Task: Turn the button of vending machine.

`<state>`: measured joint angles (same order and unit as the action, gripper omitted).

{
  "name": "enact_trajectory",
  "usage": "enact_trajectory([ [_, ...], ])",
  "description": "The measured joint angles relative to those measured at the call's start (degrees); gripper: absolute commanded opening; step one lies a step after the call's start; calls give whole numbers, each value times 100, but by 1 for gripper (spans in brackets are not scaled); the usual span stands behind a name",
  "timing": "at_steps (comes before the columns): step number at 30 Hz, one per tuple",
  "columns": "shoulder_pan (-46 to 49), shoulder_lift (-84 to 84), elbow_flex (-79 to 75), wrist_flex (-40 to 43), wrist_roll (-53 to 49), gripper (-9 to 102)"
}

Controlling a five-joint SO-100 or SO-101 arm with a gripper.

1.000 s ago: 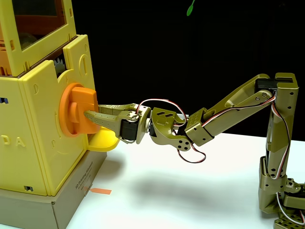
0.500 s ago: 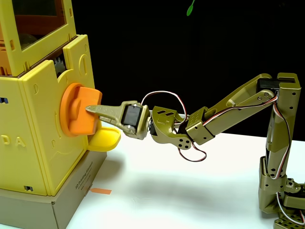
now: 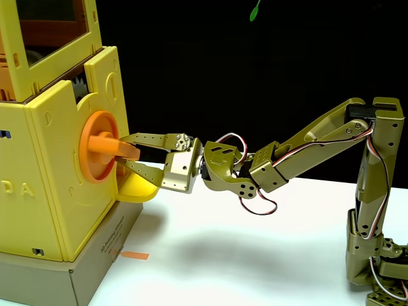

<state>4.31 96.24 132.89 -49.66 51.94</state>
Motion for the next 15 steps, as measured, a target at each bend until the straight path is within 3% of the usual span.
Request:
enact_trajectory([
  [10, 70, 44, 0, 53, 3964, 1],
  [15, 105, 105, 0, 132, 4869, 1],
])
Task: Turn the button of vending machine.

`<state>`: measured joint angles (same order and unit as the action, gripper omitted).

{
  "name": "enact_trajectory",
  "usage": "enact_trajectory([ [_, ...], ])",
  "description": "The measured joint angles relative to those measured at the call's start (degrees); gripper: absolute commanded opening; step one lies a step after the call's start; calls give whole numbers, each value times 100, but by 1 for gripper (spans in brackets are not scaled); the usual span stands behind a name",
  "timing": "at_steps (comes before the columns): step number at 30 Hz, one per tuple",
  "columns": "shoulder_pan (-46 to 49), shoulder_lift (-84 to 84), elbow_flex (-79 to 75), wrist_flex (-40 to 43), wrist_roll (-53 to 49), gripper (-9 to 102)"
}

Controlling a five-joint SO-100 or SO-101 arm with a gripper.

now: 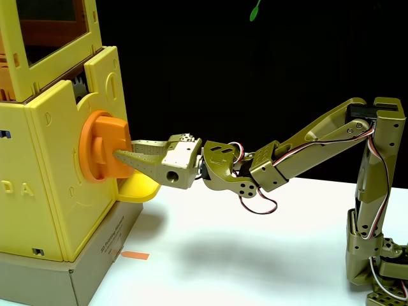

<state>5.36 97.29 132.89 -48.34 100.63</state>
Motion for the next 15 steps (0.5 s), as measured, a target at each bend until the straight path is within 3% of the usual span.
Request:
enact_trajectory([
  [15, 0, 105, 0, 211, 88, 4],
])
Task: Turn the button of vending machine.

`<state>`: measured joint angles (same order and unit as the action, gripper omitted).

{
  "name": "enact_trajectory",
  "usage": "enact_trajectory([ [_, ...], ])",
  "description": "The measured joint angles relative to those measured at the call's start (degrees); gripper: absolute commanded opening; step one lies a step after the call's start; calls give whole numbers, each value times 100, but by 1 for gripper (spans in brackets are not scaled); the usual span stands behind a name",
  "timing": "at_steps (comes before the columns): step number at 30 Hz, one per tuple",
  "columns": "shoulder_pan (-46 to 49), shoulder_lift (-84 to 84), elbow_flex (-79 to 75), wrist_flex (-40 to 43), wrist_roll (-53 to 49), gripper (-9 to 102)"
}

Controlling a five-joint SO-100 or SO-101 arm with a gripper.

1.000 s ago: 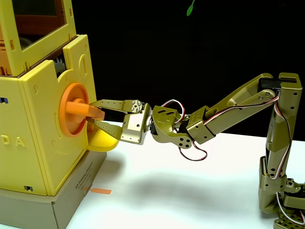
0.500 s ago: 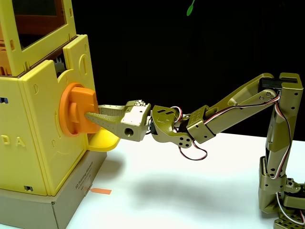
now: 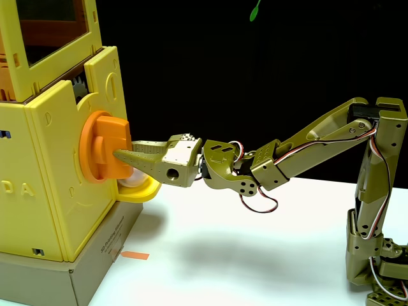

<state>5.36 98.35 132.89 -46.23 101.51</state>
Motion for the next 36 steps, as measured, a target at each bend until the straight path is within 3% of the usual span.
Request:
enact_trajectory([
  [11, 0, 466, 316, -176, 18, 22],
  [23, 0, 1811, 1784, -237, -193, 19],
  [29, 9, 3006, 2865, -255, -1002, 18],
  [36, 26, 4430, 3841, 79, -3067, 14],
])
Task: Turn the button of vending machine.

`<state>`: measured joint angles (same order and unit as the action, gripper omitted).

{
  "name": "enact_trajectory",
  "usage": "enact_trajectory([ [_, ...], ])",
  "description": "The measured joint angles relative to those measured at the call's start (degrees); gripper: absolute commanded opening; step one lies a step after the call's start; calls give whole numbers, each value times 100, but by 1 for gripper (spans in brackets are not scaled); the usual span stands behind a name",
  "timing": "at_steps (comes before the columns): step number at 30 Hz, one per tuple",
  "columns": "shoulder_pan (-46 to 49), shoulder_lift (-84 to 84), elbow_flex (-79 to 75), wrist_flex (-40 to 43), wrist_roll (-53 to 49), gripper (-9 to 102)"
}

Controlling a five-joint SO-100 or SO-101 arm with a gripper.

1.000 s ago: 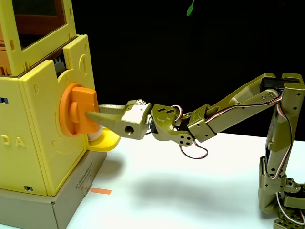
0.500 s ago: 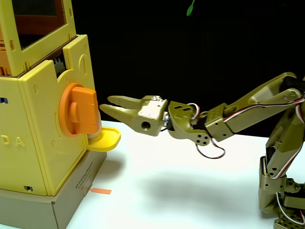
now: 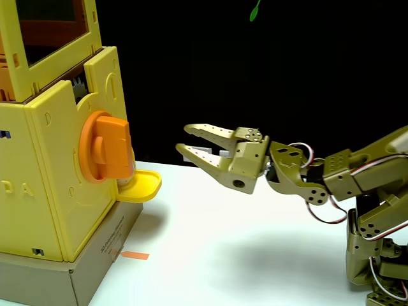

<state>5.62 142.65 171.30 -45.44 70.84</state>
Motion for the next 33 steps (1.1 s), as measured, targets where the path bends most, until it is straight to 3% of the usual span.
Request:
enact_trajectory([
  [3, -18, 624, 35, 756, -1310, 13],
  [8, -290, 1600, 70, 2733, -4078, 12],
  [11, -334, 2039, 492, 3296, -5054, 9],
  [15, -360, 2654, 1230, 3524, -5511, 0],
  [22, -536, 3753, 1354, 4351, -5941, 0],
  [33, -501, 5229, 1362, 7576, -6196, 0],
])
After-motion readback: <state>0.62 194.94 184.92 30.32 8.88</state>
